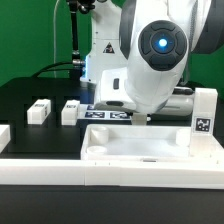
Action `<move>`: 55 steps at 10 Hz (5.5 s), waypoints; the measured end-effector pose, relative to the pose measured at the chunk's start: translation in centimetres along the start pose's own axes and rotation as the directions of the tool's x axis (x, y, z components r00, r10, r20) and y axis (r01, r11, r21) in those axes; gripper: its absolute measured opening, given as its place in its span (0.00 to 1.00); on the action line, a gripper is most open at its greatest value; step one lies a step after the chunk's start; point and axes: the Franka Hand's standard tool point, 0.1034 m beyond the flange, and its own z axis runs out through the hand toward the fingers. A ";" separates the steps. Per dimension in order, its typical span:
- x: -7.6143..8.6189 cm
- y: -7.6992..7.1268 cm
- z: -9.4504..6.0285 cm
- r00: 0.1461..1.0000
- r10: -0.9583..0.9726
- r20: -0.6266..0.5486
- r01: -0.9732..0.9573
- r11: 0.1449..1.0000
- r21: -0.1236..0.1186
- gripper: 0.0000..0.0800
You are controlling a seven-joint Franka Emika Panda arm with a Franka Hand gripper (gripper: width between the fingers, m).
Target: Assemble desk
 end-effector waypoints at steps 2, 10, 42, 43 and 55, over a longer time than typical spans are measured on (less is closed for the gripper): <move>0.0 0.0 0.0 1.000 0.000 0.000 0.000 1.000 0.000 0.36; -3.6 4.4 -9.1 1.000 -0.004 -0.002 0.004 0.998 0.063 0.36; 2.8 9.0 -26.8 0.114 0.033 -0.993 -0.030 0.999 0.030 0.36; 3.5 9.0 -26.2 0.120 0.028 -0.992 -0.035 0.999 0.024 0.36; 5.4 8.1 -23.2 0.108 -0.003 -0.994 -0.055 0.998 -0.009 0.36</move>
Offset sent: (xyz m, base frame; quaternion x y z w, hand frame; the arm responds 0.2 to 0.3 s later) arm 0.0000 0.0000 0.0000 0.0000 0.0000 0.0000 1.0000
